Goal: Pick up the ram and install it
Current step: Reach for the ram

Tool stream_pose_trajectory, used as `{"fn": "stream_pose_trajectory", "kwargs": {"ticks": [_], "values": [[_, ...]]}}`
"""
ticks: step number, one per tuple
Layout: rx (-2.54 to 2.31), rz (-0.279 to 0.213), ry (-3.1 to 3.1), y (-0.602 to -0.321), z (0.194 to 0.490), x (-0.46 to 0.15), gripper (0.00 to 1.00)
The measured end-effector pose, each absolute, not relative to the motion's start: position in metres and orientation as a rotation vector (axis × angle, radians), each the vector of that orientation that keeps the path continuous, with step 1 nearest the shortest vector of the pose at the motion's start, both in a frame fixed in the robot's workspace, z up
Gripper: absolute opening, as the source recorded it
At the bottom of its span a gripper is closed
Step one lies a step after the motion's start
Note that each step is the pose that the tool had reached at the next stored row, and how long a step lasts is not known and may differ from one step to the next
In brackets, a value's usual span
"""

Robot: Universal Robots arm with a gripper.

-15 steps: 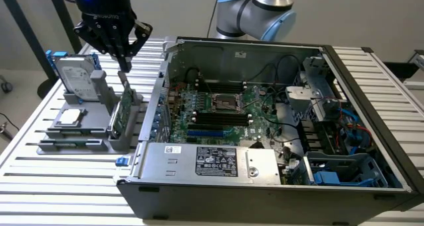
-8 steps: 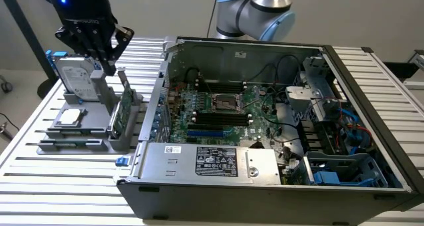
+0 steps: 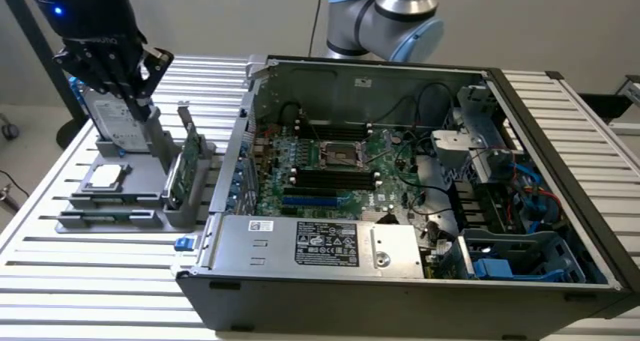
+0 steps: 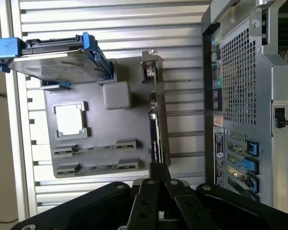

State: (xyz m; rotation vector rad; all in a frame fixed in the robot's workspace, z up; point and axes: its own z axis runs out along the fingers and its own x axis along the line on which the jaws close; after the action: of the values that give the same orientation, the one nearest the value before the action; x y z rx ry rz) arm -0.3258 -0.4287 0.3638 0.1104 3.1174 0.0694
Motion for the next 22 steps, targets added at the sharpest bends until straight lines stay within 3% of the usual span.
{"fn": "stream_pose_trajectory", "kwargs": {"ticks": [22], "values": [[0.110,0.069,3.117,-0.443,0.347,-0.403,0.11]]}}
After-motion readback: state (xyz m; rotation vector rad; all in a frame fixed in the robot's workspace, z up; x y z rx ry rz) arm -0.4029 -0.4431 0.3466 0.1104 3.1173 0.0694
